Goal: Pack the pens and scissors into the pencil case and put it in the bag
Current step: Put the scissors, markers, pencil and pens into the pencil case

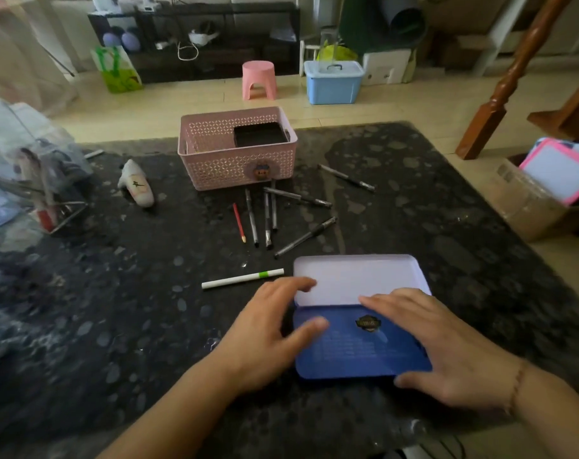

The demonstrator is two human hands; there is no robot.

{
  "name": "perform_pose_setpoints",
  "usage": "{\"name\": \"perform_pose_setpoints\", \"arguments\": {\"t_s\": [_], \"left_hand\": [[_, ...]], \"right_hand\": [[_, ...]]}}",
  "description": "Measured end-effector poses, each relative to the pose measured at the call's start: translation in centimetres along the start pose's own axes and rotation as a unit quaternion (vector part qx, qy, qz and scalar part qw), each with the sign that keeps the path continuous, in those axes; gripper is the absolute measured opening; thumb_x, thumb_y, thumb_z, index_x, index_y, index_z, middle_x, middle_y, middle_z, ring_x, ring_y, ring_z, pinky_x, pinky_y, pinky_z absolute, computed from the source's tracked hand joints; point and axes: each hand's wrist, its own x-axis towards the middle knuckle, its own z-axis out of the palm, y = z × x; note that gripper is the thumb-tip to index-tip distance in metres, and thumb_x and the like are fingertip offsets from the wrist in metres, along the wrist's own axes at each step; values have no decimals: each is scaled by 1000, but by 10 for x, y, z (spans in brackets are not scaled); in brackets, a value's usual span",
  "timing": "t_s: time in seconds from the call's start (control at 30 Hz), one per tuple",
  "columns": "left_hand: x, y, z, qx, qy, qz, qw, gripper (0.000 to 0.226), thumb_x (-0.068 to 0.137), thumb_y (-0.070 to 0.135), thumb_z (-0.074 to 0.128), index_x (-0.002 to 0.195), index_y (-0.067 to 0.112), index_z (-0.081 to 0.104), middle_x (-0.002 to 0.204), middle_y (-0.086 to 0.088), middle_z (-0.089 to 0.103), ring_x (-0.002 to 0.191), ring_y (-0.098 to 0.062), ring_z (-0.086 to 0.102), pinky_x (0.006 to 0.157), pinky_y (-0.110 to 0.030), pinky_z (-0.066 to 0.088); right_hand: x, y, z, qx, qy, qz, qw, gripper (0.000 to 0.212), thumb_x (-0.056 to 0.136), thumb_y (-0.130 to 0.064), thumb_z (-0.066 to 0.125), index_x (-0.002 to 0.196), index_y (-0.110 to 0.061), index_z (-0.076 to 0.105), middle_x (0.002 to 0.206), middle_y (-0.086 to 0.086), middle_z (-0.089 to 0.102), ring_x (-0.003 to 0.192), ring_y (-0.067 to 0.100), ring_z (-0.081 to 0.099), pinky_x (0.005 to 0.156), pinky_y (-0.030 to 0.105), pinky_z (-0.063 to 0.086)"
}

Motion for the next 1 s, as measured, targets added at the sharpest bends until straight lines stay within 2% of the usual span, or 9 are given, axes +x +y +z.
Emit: {"name": "perform_pose_setpoints", "arguments": {"t_s": [0.07, 0.2, 0.33, 0.5, 0.6, 0.7, 0.77, 0.83, 1.0], "left_hand": [[-2, 3, 3, 115, -43, 39, 992, 78, 76, 76, 51, 143, 42, 28, 143, 23, 32, 131, 5, 25, 110, -24, 24], [-3, -3, 11, 205, -27, 100, 973, 99, 69, 81, 55, 149, 34, 20, 149, 16, 29, 133, -5, 25, 113, -29, 21], [-1, -8, 17, 219, -8, 115, 969, 98, 72, 76, 58, 150, 34, 16, 150, 16, 28, 134, -5, 24, 114, -28, 19], [1, -8, 14, 211, -6, 112, 971, 97, 67, 77, 62, 147, 35, 25, 145, 17, 37, 131, -4, 29, 108, -24, 17], [1, -6, 13, 217, -26, 111, 969, 97, 67, 80, 58, 147, 36, 25, 149, 17, 35, 135, -4, 28, 111, -26, 16], [0, -1, 18, 237, -24, 115, 964, 98, 72, 85, 46, 150, 31, 21, 154, 14, 28, 140, -7, 24, 116, -31, 13], [1, 5, 31, 258, -17, 119, 959, 99, 77, 85, 36, 152, 24, 17, 159, 8, 20, 145, -12, 18, 118, -38, 8], [4, 9, 45, 282, -13, 124, 951, 99, 80, 83, 30, 153, 17, 18, 160, 0, 19, 147, -18, 16, 118, -50, 9], [11, 6, 63, 310, -9, 130, 942, 99, 83, 82, 24, 152, 11, 20, 159, -5, 20, 147, -21, 11, 116, -58, 4]], "right_hand": [[2, 3, -1, -17, -3, -6, 1000, 95, 74, -58, 67, 135, -63, -6, 133, -48, -8, 131, -15, 0, 105, 7, 5], [5, 8, -1, -30, -22, -7, 999, 95, 74, -58, 67, 136, -63, -5, 131, -50, -7, 129, -17, 2, 111, 14, 9], [5, 13, 2, -40, -29, -6, 999, 96, 74, -61, 65, 133, -66, -10, 129, -54, -12, 129, -21, -5, 109, 11, 4], [6, 16, 4, -36, -34, 4, 999, 97, 74, -63, 64, 133, -66, -12, 130, -53, -12, 123, -28, -13, 97, -1, -9], [4, 16, 4, -30, -34, 6, 999, 93, 74, -69, 58, 134, -64, -13, 131, -52, -15, 123, -28, -15, 99, 3, -10], [4, 10, 14, -62, -15, 12, 998, 82, 77, -82, 34, 138, -58, -16, 142, -43, -19, 132, -18, -19, 111, 13, -10], [6, 9, 30, -106, 57, 12, 993, 78, 85, -77, 28, 149, -41, -1, 157, -24, 0, 143, -4, -5, 117, 27, -1], [10, 6, 43, -115, 114, 28, 986, 75, 91, -68, 29, 152, -26, 16, 158, -11, 19, 146, 7, 13, 113, 36, 13], [20, 3, 55, -196, 130, 20, 972, 75, 92, -66, 30, 144, -13, 37, 149, 0, 40, 137, 16, 31, 102, 42, 26]]}}
